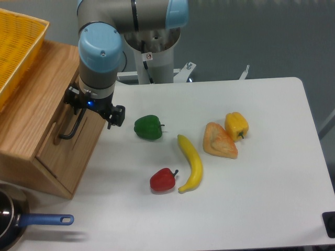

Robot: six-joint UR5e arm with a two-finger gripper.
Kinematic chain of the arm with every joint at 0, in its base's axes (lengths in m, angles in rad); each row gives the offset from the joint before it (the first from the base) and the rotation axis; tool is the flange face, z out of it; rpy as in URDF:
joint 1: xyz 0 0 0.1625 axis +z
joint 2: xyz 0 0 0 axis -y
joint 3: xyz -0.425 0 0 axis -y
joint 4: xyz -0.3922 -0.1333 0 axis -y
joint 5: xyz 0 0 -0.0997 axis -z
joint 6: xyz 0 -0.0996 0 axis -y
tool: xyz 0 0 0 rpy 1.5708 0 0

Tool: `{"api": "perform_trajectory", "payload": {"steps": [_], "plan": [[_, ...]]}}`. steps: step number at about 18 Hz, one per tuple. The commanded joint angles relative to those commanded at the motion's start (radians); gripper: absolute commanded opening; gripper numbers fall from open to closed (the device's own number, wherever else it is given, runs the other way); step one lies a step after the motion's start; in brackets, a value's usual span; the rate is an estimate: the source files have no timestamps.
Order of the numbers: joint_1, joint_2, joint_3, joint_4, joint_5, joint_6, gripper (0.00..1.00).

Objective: Slide open the top drawer

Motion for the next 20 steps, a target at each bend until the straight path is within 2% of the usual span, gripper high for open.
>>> {"api": "perform_trajectory", "payload": {"steps": [17, 20], "plan": [[0.044, 0.000, 0.005, 0.002, 0.002, 0.014, 1.00], [0.051, 0.000, 0.005, 0.000, 0.029, 0.014, 1.00]]}}
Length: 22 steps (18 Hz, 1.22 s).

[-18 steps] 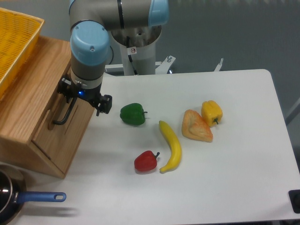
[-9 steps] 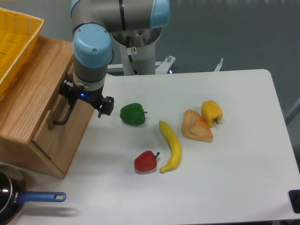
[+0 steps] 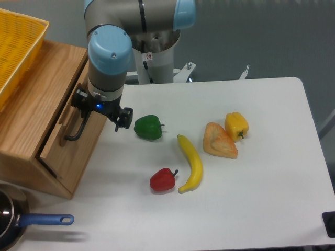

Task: Slide open the top drawer
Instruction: 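Pull the handle outward, sliding the wooden drawer open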

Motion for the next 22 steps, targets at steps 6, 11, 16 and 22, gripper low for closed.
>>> {"api": "perform_trajectory", "payload": {"steps": [6, 11, 16, 22], "plan": [[0.011, -0.003, 0.002, 0.002, 0.014, 0.002, 1.00], [0.034, -0.003, 0.000, 0.000, 0.014, 0.023, 1.00], [0.048, -0.003, 0.003, 0.002, 0.014, 0.026, 1.00], [0.069, -0.003, 0.002, 0.000, 0.014, 0.052, 1.00]]}}
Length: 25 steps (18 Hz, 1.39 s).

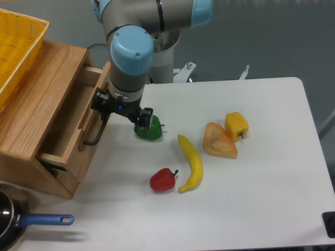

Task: Slide open the top drawer
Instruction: 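Pull the handle outward, sliding the wooden drawer open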

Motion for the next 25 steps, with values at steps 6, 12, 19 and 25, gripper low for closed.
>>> {"api": "perform_trajectory", "payload": {"steps": [6, 12, 19, 25], "plan": [[0.021, -0.002, 0.002, 0.000, 0.000, 0.035, 1.00], [0.049, -0.002, 0.008, 0.002, 0.000, 0.055, 1.00], [0.074, -0.006, 0.009, 0.014, 0.000, 0.080, 1.00], [0.086, -0.009, 0.009, 0.017, 0.000, 0.081, 1.00]]}}
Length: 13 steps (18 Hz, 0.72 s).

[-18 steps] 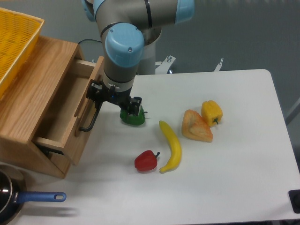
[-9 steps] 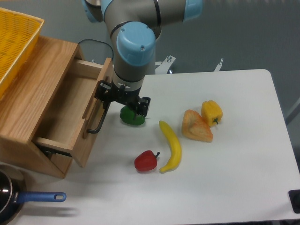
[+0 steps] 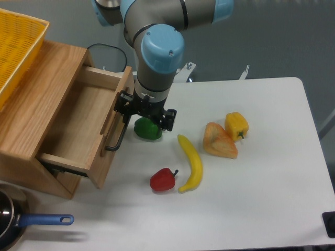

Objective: Slide open the top drawer

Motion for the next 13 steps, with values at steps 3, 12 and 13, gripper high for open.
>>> {"api": "perform_trajectory", "payload": {"steps": [3, 12, 13], "plan": [[0.003, -0.003, 0.000, 0.000, 0.000, 0.000, 1.00], [0.049, -0.002, 0.000, -0.006, 0.000, 0.052, 1.00], [0.049, -0.002, 0.000, -0.006, 0.000, 0.052, 1.00]]}}
